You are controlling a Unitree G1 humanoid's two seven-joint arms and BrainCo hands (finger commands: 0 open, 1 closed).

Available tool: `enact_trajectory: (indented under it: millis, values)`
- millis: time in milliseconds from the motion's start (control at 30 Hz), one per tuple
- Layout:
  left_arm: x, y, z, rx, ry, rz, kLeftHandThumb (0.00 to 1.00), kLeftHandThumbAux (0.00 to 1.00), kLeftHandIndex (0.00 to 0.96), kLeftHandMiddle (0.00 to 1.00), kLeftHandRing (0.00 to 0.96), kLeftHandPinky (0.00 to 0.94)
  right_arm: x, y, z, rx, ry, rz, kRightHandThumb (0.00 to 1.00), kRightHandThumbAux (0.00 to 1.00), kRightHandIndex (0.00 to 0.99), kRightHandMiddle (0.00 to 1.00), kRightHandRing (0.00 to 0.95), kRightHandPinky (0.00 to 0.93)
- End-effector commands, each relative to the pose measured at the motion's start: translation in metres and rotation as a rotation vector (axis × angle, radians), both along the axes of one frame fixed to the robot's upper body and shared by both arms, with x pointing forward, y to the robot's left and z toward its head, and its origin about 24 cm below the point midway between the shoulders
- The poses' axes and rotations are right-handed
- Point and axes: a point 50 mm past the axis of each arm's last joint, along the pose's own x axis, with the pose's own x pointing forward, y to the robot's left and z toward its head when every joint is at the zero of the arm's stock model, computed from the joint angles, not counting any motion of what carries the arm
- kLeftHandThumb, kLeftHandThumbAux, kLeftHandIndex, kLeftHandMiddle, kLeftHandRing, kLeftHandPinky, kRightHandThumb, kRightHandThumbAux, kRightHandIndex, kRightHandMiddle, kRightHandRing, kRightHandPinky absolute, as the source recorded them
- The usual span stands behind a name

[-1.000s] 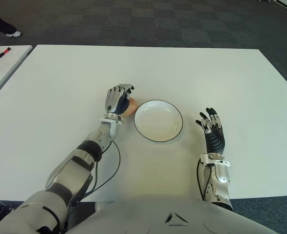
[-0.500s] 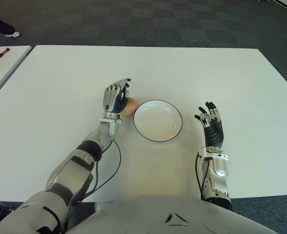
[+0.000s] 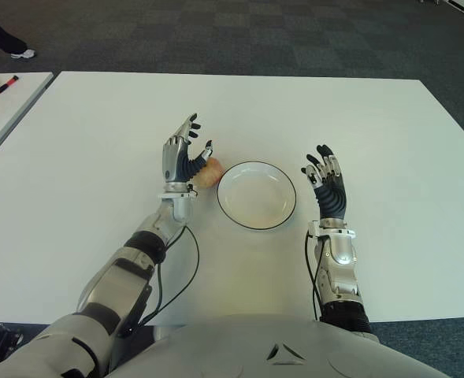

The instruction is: Put the apples into the plate.

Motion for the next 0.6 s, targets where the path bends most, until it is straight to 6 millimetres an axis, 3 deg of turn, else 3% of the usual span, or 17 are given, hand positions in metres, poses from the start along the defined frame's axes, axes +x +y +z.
enact_trajectory:
  millis: [33,367,600]
  values:
    - [-0.002,0.001,-0.001,-0.116,0.014,0.008,0.359,0.588,0.078,0.247,0.319,0.372,0.016,0.005,0.005,-0.036,-0.007,0.032,0.446,0.652,0.01,0.048,0.123,0.258]
    - [-0.004,0.007,-0.002,-0.233,0.036,0.005,0.289,0.658,0.06,0.235,0.288,0.352,0.034,0.013,0.018,-0.142,-0.038,0.066,0.446,0.699,0.0,0.053,0.126,0.261]
    - [-0.004,0.008,0.001,-0.282,0.033,0.0,0.275,0.67,0.064,0.23,0.282,0.353,0.059,0.024,0.04,-0.295,-0.094,0.085,0.493,0.674,0.002,0.072,0.137,0.272]
